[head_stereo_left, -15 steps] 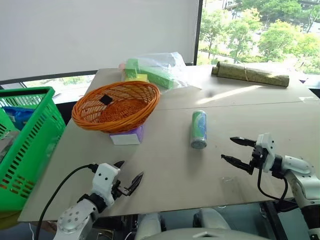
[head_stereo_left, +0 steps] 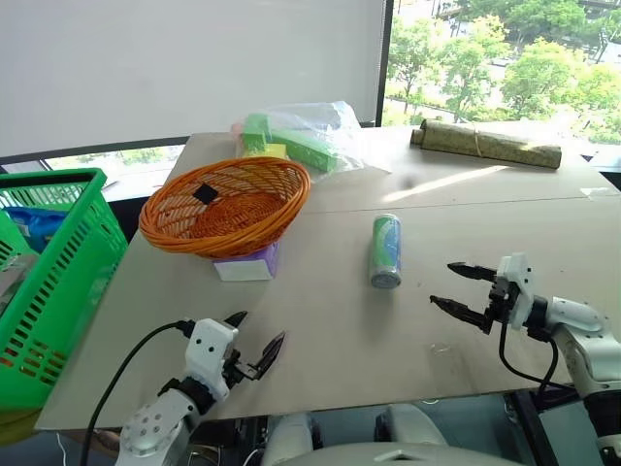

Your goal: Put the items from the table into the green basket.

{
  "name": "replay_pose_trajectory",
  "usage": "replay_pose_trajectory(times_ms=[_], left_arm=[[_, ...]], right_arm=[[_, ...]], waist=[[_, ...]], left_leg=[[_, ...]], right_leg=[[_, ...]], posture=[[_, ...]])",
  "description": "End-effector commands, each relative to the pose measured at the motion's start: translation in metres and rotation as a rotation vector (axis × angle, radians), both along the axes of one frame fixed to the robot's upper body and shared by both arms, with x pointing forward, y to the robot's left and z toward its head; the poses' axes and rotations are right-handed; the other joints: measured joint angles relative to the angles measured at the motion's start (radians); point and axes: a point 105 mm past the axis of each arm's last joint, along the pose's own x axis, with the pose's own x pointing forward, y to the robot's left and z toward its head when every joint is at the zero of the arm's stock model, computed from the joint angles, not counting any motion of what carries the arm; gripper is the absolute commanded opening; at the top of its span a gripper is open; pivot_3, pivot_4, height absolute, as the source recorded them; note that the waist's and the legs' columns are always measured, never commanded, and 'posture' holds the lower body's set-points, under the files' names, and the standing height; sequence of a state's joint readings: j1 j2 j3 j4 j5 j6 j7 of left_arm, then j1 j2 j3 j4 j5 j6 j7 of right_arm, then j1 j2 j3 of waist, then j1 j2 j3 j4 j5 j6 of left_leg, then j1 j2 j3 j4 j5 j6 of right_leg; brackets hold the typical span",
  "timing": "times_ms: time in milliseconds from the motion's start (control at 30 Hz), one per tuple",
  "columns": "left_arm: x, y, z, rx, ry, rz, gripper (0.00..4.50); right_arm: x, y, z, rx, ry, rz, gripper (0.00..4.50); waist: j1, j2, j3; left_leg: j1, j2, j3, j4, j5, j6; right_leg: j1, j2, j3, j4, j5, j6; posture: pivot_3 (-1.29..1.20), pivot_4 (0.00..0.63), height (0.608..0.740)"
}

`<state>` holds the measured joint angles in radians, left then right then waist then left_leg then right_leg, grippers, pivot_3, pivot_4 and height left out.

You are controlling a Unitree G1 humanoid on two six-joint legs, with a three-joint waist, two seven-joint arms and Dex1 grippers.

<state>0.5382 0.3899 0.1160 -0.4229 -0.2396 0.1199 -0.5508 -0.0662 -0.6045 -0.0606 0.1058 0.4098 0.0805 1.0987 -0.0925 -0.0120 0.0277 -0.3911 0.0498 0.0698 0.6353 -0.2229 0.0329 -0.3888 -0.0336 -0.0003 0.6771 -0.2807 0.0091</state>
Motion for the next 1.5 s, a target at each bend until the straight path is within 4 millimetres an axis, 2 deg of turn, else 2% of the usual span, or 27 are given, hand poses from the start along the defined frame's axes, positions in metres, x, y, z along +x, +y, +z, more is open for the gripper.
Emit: replay_pose_trajectory(times_ms=[33,167,300,433,567,633,733,867,933,1067,1233,1267,1300,1400,1500], left_arm=[[-0.001,-0.005,0.015,-0.037,-0.061,-0.039,4.44],[-0.006,-0.007,0.022,-0.145,-0.049,-0.063,4.44],[-0.009,-0.001,0.036,-0.186,-0.101,-0.051,4.44],[-0.014,0.012,0.049,-0.175,-0.158,0.008,4.44],[-0.026,0.031,0.066,-0.141,-0.22,0.099,4.44],[-0.03,0.039,0.072,-0.136,-0.234,0.147,4.44],[-0.044,0.051,0.08,-0.125,-0.25,0.207,4.44],[-0.051,0.05,0.095,-0.175,-0.286,0.224,4.44],[-0.055,0.045,0.097,-0.185,-0.271,0.205,4.44],[-0.064,0.032,0.099,-0.244,-0.247,0.167,4.44],[-0.063,0.035,0.095,-0.226,-0.237,0.181,4.44],[-0.062,0.036,0.094,-0.219,-0.237,0.183,4.5],[-0.061,0.037,0.095,-0.215,-0.238,0.184,4.5],[-0.059,0.037,0.096,-0.213,-0.241,0.181,4.5],[-0.057,0.036,0.096,-0.212,-0.239,0.171,4.5]], right_arm=[[0.013,0.016,0.038,0.044,-0.073,0.058,4.5],[0.028,0.045,0.064,-0.017,-0.156,0.142,4.5],[0.046,0.091,0.093,-0.146,-0.303,0.259,4.5],[0.052,0.136,0.126,-0.161,-0.447,0.403,4.5],[0.057,0.178,0.142,-0.234,-0.568,0.531,4.5],[0.058,0.193,0.144,-0.25,-0.572,0.573,4.5],[0.052,0.221,0.134,-0.307,-0.595,0.702,4.5],[0.061,0.238,0.128,-0.372,-0.622,0.713,4.5],[0.072,0.247,0.131,-0.391,-0.637,0.661,4.5],[0.082,0.255,0.126,-0.47,-0.655,0.642,4.5],[0.085,0.248,0.102,-0.629,-0.615,0.687,4.5],[0.086,0.248,0.1,-0.641,-0.612,0.684,3.96],[0.087,0.248,0.101,-0.645,-0.616,0.683,3.67],[0.086,0.25,0.105,-0.627,-0.623,0.679,2.13],[0.085,0.248,0.111,-0.611,-0.633,0.676,0.91]], waist=[[-0.002,0.001,0.001],[-0.004,0.001,0.002],[0.001,0.0,0.003],[0.01,0.0,0.004],[0.029,-0.002,0.005],[0.053,-0.003,0.004],[0.079,-0.005,0.004],[0.106,-0.006,0.006],[0.112,-0.006,0.006],[0.116,-0.008,0.006],[0.132,-0.007,0.008],[0.133,-0.007,0.008],[0.134,-0.007,0.008],[0.134,-0.007,0.008],[0.133,-0.007,0.009]], left_leg=[[0.0,0.0,0.0,0.0,0.0,0.0],[0.002,0.001,0.002,0.0,-0.001,-0.001],[-0.003,0.002,0.002,0.0,0.0,0.001],[-0.006,0.002,0.002,0.0,0.001,0.001],[-0.006,0.003,0.003,-0.001,0.0,0.002],[-0.006,0.004,0.003,-0.001,0.0,0.002],[-0.006,0.004,0.003,-0.001,0.0,0.001],[-0.006,0.003,0.003,0.0,0.0,0.001],[-0.007,0.003,0.002,0.0,-0.001,-0.001],[-0.008,0.003,0.003,0.0,-0.003,-0.003],[-0.01,0.003,0.003,-0.001,-0.003,-0.004],[-0.01,0.003,0.003,-0.001,-0.003,-0.003],[-0.01,0.004,0.003,-0.001,-0.002,-0.002],[-0.01,0.004,0.003,-0.001,0.0,0.001],[-0.01,0.004,0.003,-0.001,0.0,0.001]], right_leg=[[0.0,0.0,0.001,0.0,0.0,0.0],[0.0,0.001,0.002,0.0,0.0,0.001],[-0.005,0.001,0.001,0.001,0.001,-0.002],[-0.008,0.003,0.001,0.001,0.002,-0.001],[-0.008,0.003,0.001,0.001,0.004,0.001],[-0.008,0.003,0.001,0.0,0.004,0.001],[-0.008,0.002,0.0,0.0,0.002,-0.003],[-0.009,0.001,-0.001,0.0,0.001,-0.003],[-0.009,0.0,-0.001,0.0,0.001,-0.003],[-0.011,0.0,-0.001,0.0,0.001,-0.004],[-0.012,0.0,-0.001,0.0,0.0,-0.004],[-0.013,0.001,-0.001,0.0,0.0,-0.005],[-0.013,0.001,-0.002,0.0,0.0,-0.005],[-0.013,0.002,-0.002,0.0,0.0,-0.005],[-0.013,0.002,-0.003,0.0,0.0,-0.005]], posture=[[-0.09,0.0,0.74],[-0.08,0.0,0.74],[-0.04,0.0,0.74],[0.02,0.0,0.74],[0.06,0.0,0.74],[0.11,0.0,0.74],[0.17,0.0,0.74],[0.19,0.0,0.74],[0.21,0.0,0.74],[0.23,0.0,0.74],[0.23,0.0,0.74],[0.23,0.0,0.74],[0.23,0.0,0.74],[0.21,0.0,0.74],[0.2,0.0,0.74]])
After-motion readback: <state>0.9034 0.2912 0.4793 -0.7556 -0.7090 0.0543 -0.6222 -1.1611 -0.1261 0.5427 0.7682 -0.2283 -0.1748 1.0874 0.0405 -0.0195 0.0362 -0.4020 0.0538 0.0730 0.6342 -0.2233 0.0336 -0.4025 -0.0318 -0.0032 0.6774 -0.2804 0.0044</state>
